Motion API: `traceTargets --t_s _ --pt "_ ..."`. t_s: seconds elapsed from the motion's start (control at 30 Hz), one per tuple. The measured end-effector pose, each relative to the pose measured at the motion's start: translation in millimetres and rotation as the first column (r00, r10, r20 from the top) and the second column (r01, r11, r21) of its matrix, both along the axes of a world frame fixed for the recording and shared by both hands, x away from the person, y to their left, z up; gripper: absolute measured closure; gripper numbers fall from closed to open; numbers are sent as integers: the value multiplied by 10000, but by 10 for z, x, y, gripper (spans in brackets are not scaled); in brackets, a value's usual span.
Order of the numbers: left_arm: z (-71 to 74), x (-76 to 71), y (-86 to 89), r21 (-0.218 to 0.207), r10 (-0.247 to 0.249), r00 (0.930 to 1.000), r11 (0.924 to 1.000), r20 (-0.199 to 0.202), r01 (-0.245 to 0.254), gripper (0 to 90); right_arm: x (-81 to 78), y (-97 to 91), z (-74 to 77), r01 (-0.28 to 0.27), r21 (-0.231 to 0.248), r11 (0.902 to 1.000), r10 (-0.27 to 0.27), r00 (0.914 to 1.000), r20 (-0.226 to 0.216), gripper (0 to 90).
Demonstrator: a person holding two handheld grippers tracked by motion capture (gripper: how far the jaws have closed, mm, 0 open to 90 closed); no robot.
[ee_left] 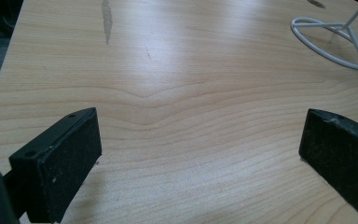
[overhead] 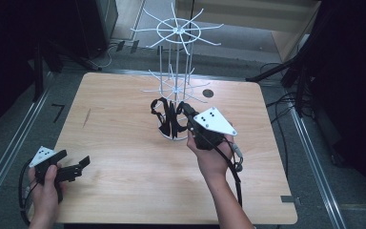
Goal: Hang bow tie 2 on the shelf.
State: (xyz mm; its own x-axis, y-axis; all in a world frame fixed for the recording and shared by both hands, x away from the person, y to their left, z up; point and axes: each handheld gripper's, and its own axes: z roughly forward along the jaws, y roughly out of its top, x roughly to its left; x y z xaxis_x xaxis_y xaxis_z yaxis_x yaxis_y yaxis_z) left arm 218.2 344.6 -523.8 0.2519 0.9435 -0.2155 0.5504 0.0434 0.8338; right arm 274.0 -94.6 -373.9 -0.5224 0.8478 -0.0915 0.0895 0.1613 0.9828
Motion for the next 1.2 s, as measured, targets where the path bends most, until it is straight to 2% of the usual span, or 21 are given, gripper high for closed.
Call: traceTargets --t_s 0.37,0.53,0.8,0.87,1.2 --pt "0 0 0 -4 -3 10000 10000 8 3 0 145 0 -63 105 206 9997 -98 9995 -299 900" --pt "0 -1 -1 4 1 10000 10000 7 -1 0 217 -23 -85 163 493 9987 -138 9987 -497 900" --pt "0 -1 -1 7 3 10000 10000 9 -3 0 264 -54 -172 284 614 9977 -239 9971 -727 900" --pt "1 -2 -2 1 11 10000 10000 8 -11 0 272 -78 -224 277 862 9959 -201 9959 -876 900" --pt "0 -1 -3 -9 20 10000 10000 13 -20 0 277 -119 -292 363 872 9955 -282 9954 -919 888"
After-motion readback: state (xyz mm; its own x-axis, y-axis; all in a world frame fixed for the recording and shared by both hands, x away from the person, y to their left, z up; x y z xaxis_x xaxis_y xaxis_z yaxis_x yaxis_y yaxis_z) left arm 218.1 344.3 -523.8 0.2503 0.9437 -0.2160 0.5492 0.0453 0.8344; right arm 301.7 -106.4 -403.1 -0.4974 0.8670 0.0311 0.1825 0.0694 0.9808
